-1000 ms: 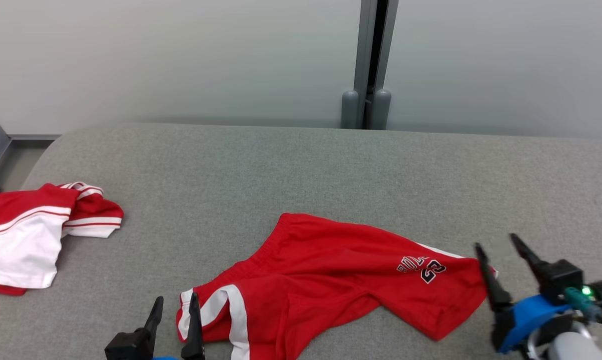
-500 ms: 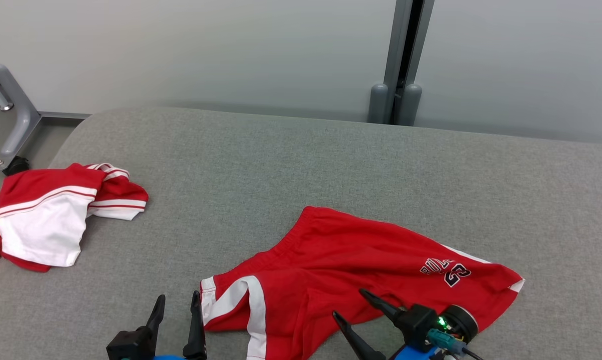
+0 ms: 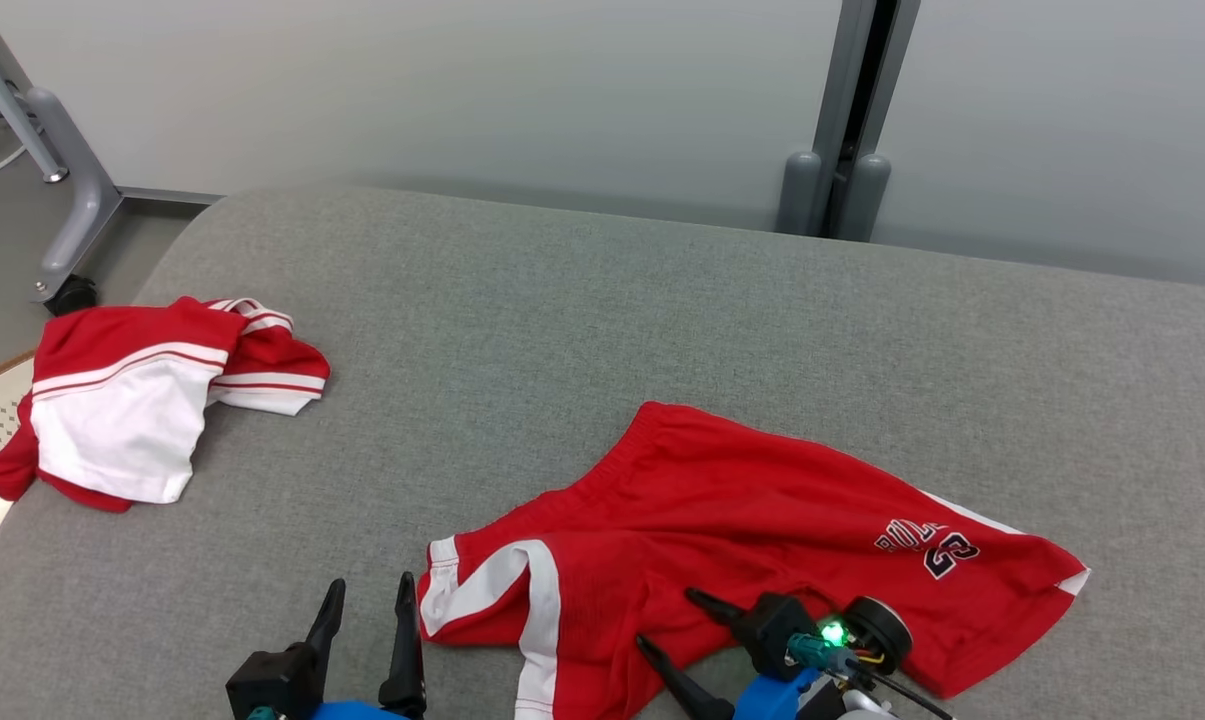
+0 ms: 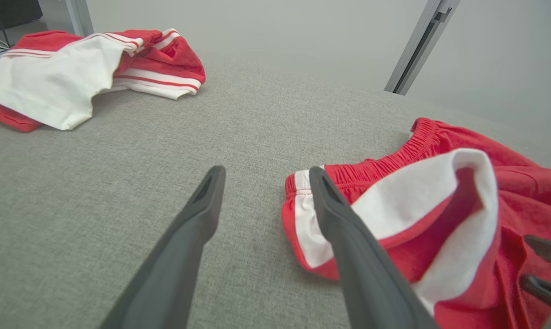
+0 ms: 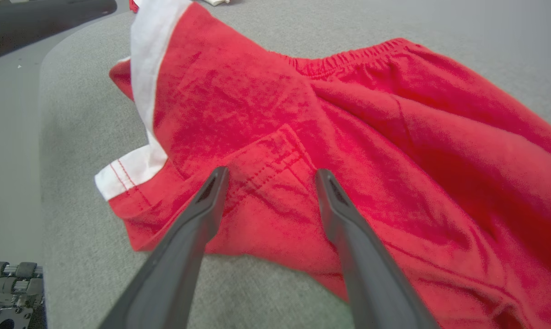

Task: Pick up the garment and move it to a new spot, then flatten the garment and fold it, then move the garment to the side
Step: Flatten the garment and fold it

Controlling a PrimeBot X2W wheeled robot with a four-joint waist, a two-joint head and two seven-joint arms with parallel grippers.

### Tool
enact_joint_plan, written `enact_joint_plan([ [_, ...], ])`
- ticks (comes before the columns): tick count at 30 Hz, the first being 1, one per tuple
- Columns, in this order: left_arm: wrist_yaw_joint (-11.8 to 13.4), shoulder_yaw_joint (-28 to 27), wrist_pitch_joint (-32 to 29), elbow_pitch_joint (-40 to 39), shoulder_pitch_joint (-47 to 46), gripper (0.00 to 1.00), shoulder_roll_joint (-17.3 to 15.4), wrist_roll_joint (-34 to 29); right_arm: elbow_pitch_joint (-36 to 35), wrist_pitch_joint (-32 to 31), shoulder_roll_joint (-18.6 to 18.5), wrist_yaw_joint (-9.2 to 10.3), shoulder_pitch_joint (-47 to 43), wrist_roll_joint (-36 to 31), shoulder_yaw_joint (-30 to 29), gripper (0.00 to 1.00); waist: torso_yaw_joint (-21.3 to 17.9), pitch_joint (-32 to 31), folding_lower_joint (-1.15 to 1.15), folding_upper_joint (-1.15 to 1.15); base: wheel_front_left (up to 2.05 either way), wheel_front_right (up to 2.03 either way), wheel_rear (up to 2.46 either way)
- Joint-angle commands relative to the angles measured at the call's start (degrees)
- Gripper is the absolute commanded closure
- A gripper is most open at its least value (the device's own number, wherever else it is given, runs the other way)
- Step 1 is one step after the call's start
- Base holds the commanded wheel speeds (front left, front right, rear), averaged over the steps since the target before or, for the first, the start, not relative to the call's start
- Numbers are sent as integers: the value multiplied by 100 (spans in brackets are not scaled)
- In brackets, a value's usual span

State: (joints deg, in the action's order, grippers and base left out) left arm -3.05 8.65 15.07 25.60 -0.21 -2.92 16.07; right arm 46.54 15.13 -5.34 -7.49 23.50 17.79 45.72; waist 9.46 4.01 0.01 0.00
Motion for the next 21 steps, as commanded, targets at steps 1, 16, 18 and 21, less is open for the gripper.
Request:
enact_joint_plan([
  [1, 21, 18, 15, 3, -54, 0, 0, -6, 90, 4, 44, 0, 92, 62, 54, 2, 20, 15, -1, 0, 0, 0, 0],
  [16, 59, -103, 15, -76, -36, 0, 2, 7, -737, 3, -164, 0, -41, 109, -524, 100, -128, 57, -1, 0, 0, 0, 0],
  [18, 63, -133, 15, -81, 7, 0, 0, 6, -1137, 4, -260, 0, -175, 63, -951, 100, -235, 22, -1, 0, 0, 0, 0],
  [21, 57, -164, 15, -98, 42, 0, 0, 5, -1721, 3, -377, 0, -486, -61, -1710, 100, -419, -31, -1, 0, 0, 0, 0],
])
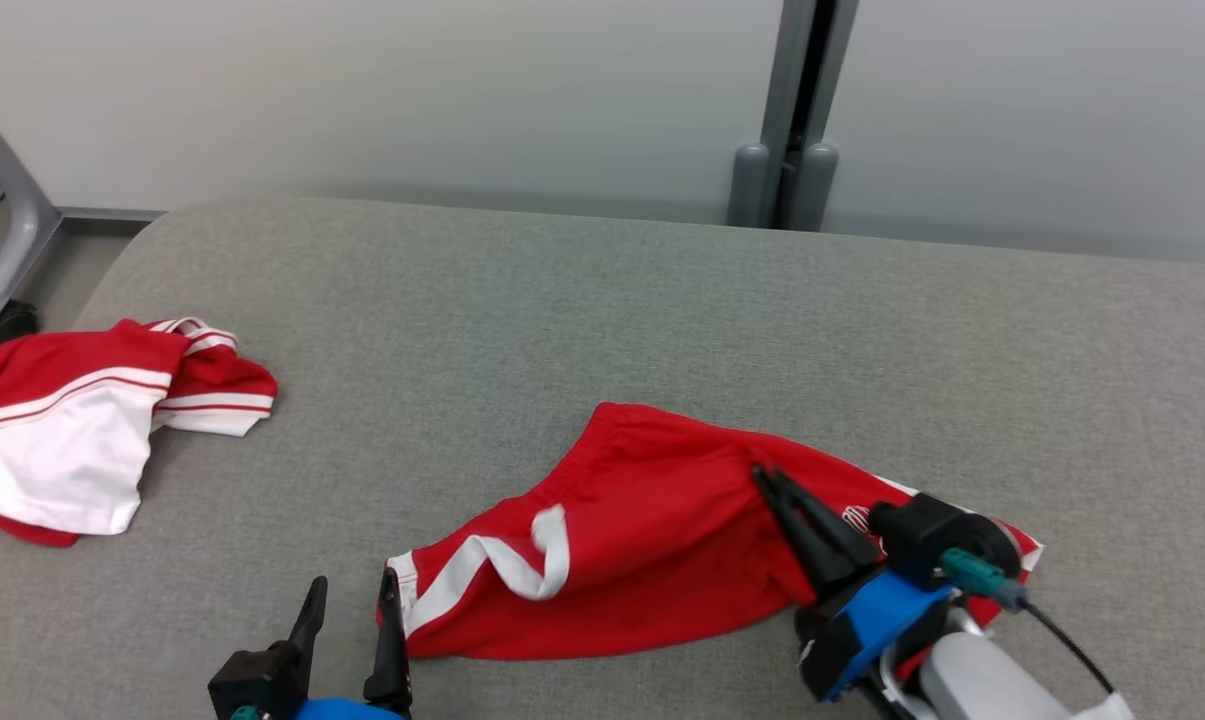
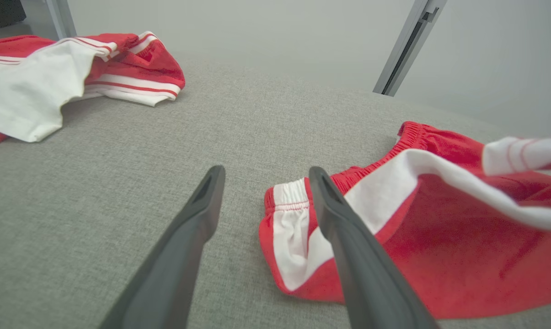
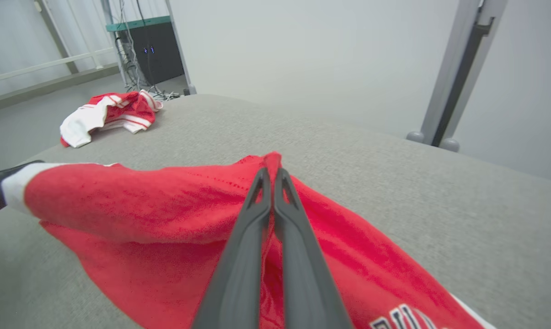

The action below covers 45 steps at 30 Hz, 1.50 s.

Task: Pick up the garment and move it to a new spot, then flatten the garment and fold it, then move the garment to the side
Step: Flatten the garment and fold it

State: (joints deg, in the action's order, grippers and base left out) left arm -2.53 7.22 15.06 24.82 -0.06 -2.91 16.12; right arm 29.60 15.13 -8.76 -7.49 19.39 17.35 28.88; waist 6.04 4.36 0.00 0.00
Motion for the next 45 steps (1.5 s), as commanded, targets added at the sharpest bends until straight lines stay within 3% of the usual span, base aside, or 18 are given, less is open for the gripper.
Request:
enact_joint_plan([
  [1, 2, -16, 16, -25, 35, 0, 0, -5, -195, 3, -72, 0, -183, -76, -282, 100, -136, -84, 0, 0, 0, 0, 0],
  [8, 10, 20, 16, -30, 42, 0, 0, 42, -904, 3, -164, 0, -986, -334, -1873, 100, -472, -201, 0, 0, 0, 0, 0],
  [15, 14, 74, 16, 8, 85, 0, -1, 37, -542, 3, -68, 0, -1686, -623, -2904, 96, -662, -238, 0, 0, 0, 0, 0],
  [16, 16, 74, 16, 14, 87, 0, -2, 31, -344, 2, -49, 0, -1761, -705, -3034, 87, -679, -243, 0, 0, 0, 0, 0],
  [17, 7, 79, 16, 26, 89, 0, -2, 19, -198, 4, 8, 0, -1770, -716, -3194, 26, -695, -245, 0, 0, 0, 0, 0],
  [18, -2, 87, 17, 34, 83, 0, 0, 7, -62, 4, 46, 0, -1764, -786, -3370, 0, -709, -247, 0, 0, 0, 0, 0],
  [23, -57, 129, 16, 51, 84, 0, -1, -29, 149, 4, 283, 0, -1678, -1155, -3879, 0, -772, -246, 0, 0, 0, 0, 0],
  [29, -272, 432, 16, 64, -31, 0, 0, 64, -149, 3, 450, 0, -1619, -1342, -3866, 0, -853, -244, 0, 0, 0, 0, 0],
  [34, -491, 1450, 17, 402, -438, 0, -2, 579, -358, 3, 527, 0, -1524, -1389, -3690, 0, -967, -156, 0, 0, 0, 0, 0],
  [45, -492, 2875, -25, 1805, -1588, 0, -7, 1381, -442, 3, 540, 0, -1429, -1407, -3478, 0, -1302, 27, 0, 0, 0, 0, 0],
])
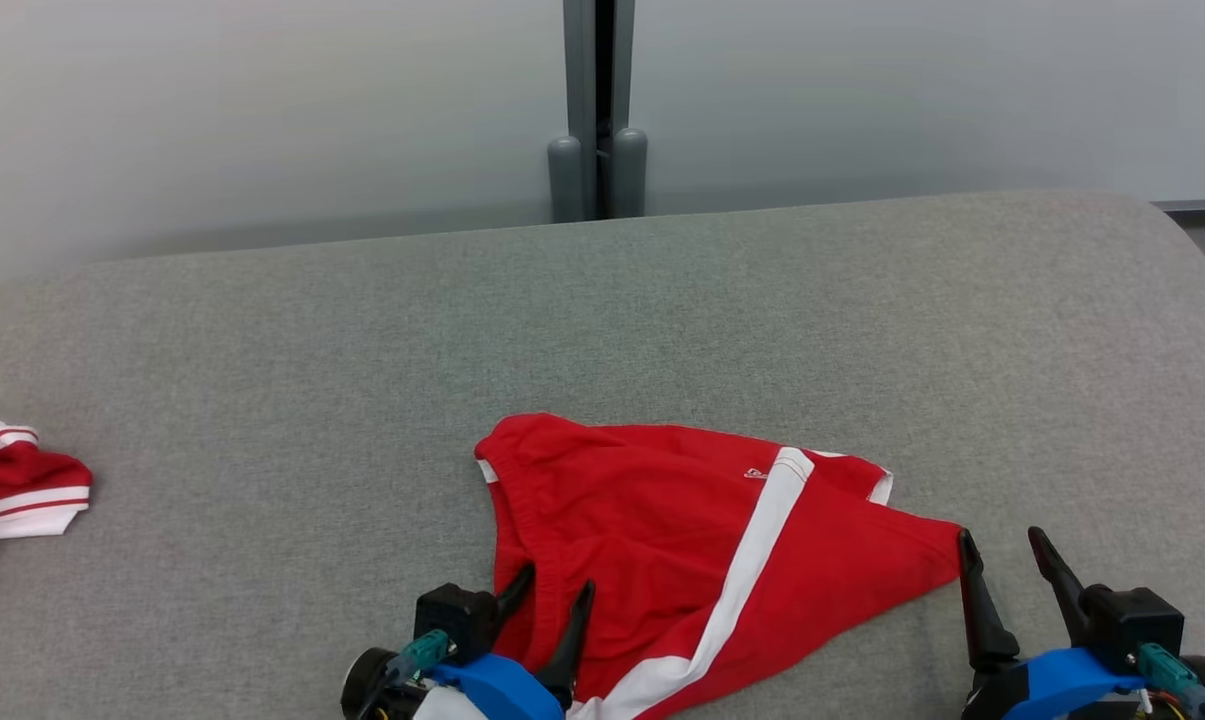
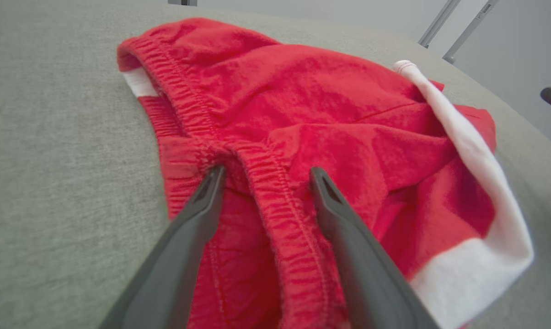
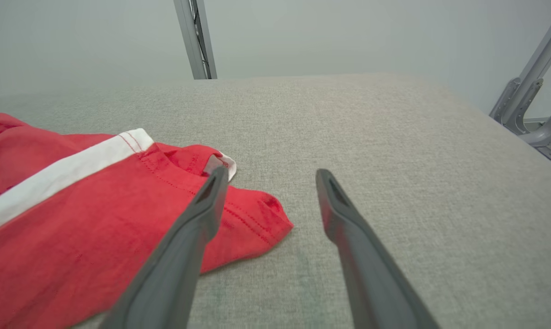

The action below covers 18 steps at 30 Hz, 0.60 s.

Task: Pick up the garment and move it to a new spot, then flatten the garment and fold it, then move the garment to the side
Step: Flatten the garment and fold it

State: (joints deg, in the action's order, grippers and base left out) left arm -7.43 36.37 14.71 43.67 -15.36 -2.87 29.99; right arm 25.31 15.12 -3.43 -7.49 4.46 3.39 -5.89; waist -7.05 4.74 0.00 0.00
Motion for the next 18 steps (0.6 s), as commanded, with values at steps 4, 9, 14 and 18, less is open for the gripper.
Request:
enact_joint_plan([
  [4, 1, 112, -44, 543, -360, 0, -8, 108, -5, 4, 12, 0, 69, 7, 47, 0, -122, 52, 0, 0, 0, 0, 0],
  [9, 152, 111, -13, 965, -587, 100, -9, 318, -54, 4, 20, 0, 117, 69, 66, 0, -194, 165, 0, 0, 0, 0, 0],
  [14, 654, -463, 51, 787, -1061, 100, -110, 253, -126, 4, 32, 0, 159, 91, 56, 0, -132, 310, 0, 0, 0, 0, 0],
  [18, 879, -1000, 54, 445, -1225, 100, -250, 73, -120, 4, 40, 0, 248, 108, 149, 0, -85, 400, 0, 0, 0, 0, 0],
])
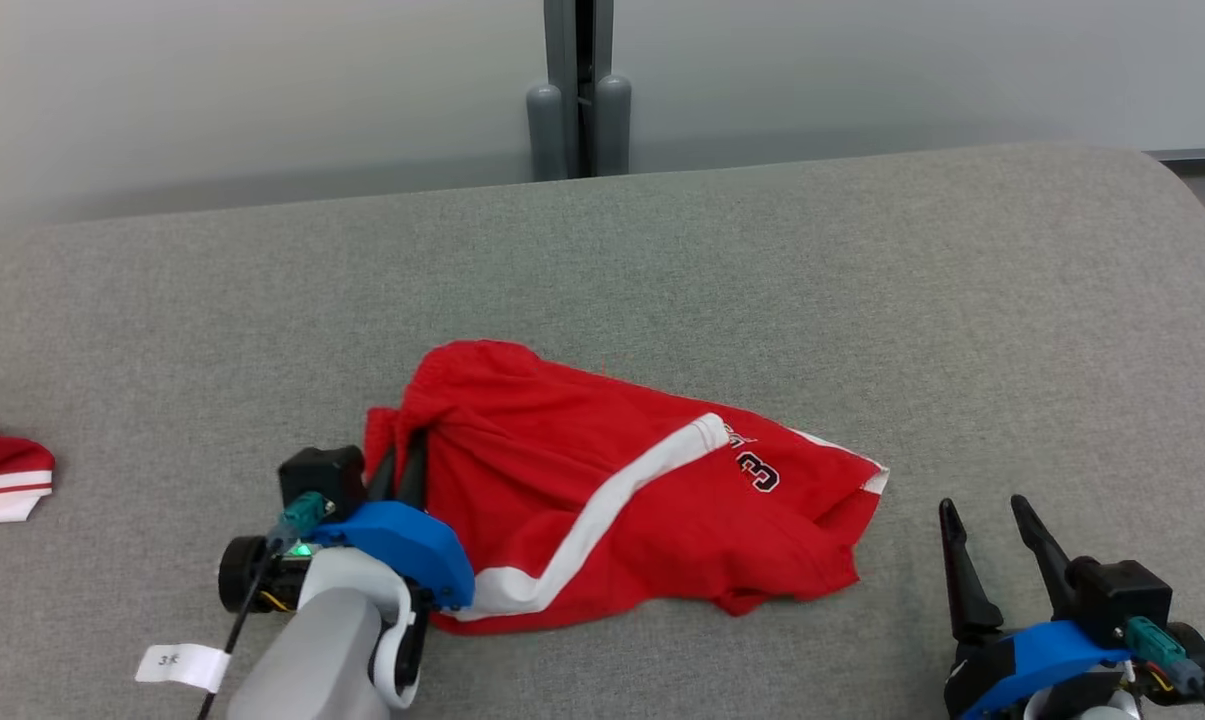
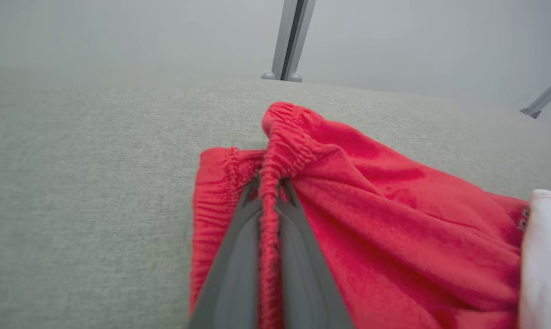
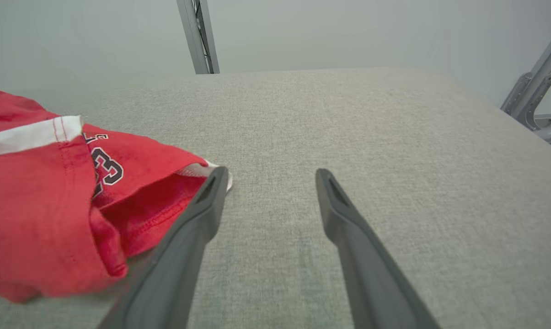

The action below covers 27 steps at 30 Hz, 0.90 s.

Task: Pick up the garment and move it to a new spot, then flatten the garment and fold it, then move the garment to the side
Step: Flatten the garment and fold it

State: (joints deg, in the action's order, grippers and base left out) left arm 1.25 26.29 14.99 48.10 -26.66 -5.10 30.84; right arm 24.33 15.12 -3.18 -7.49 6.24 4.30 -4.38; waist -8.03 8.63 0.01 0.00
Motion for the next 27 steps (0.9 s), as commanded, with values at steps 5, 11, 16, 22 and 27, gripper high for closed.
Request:
enact_joint_plan([
  [5, 192, -673, 27, -191, -231, 100, -165, -210, -4, 4, 21, 0, 219, 36, 184, 0, 16, 123, -1, 0, 0, 0, 0],
  [11, 466, -1502, 28, -527, -152, 100, -220, -540, -22, 4, 23, 0, 350, 73, 440, 0, 89, 214, -1, 0, 0, 0, 0],
  [16, 523, -1993, 28, -700, 85, 100, -105, -886, -7, 4, 26, 0, 462, 98, 616, 0, 253, 245, -1, 0, 0, 0, 0],
  [22, 173, -2159, 27, -748, 281, 0, 64, -1213, -47, 4, 25, 0, 660, 152, 929, 0, 480, 251, -1, 0, 0, 0, 0],
  [27, -15, -2281, 22, -1146, 584, 0, 168, -1444, 242, 3, 27, 0, 1008, 482, 1541, 0, 745, 226, -1, 0, 0, 0, 0],
])
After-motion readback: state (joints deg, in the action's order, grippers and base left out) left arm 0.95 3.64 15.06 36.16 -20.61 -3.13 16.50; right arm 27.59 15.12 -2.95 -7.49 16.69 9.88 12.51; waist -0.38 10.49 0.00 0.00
